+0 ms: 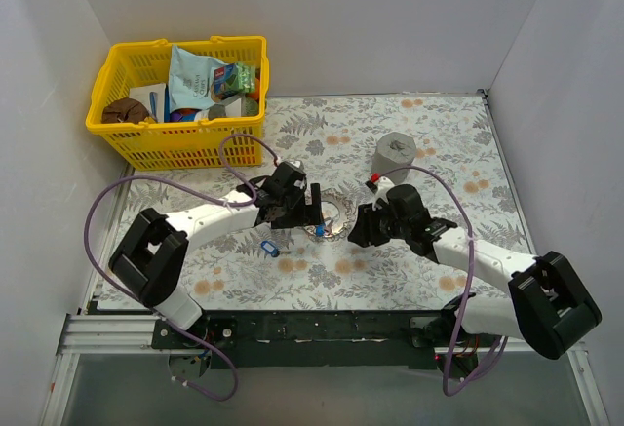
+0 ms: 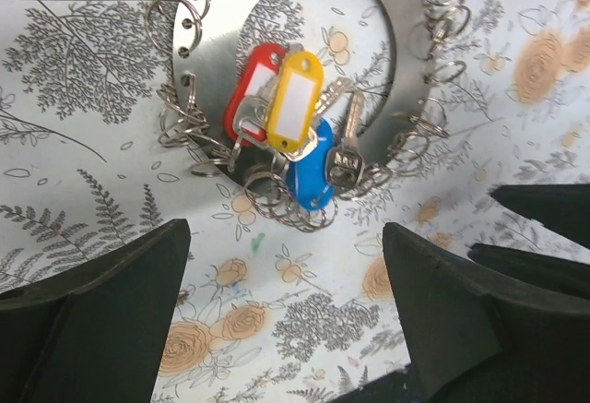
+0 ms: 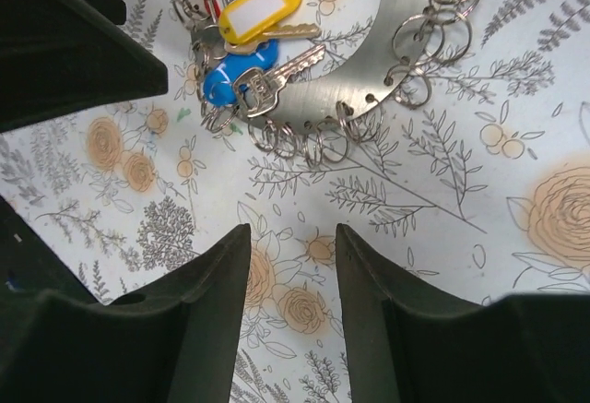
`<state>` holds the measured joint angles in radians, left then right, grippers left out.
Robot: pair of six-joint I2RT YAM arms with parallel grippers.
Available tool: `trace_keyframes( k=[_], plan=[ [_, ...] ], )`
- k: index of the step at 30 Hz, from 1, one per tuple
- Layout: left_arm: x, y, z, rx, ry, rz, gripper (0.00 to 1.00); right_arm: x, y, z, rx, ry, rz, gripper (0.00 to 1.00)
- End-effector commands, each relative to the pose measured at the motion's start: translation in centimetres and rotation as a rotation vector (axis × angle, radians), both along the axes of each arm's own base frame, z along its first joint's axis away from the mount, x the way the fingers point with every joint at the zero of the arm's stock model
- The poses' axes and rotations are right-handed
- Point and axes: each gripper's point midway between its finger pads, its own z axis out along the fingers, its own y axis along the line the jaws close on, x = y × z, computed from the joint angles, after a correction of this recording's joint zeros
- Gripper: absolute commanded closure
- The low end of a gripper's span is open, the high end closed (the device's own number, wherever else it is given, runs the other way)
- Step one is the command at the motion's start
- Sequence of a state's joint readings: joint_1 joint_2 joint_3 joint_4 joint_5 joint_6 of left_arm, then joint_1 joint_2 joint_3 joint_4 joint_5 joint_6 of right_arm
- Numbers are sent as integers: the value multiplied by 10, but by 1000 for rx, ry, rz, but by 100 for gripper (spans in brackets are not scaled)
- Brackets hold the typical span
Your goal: Put the keys on the keyring
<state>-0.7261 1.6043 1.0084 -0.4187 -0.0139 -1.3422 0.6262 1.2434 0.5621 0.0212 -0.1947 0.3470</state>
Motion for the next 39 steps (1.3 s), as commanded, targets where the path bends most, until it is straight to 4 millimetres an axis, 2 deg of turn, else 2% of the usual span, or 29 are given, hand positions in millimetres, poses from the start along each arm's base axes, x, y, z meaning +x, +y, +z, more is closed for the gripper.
trace_keyframes(
  k=[1,2,4,7,12,22,39],
  plan=[
    [7,-12,41,-215,-59,-29,14,-1,18,29,236,-56,33,50],
    [4,-9,38,-232,-45,-30,14,-1,18,31,258,-50,22,50],
    [7,-8,48,-292,-55,-27,14,-2,18,31,283,-52,26,50],
    [6,-5,53,-335,-64,-33,14,-1,21,30,304,-41,26,51],
    [6,-3,55,-352,-60,-42,14,4,25,24,316,-2,29,53],
    [4,-4,53,-359,-51,-53,14,21,27,20,294,-6,12,53],
    [1,-5,45,-356,-32,-60,14,31,26,-9,243,36,-7,55]
  ],
)
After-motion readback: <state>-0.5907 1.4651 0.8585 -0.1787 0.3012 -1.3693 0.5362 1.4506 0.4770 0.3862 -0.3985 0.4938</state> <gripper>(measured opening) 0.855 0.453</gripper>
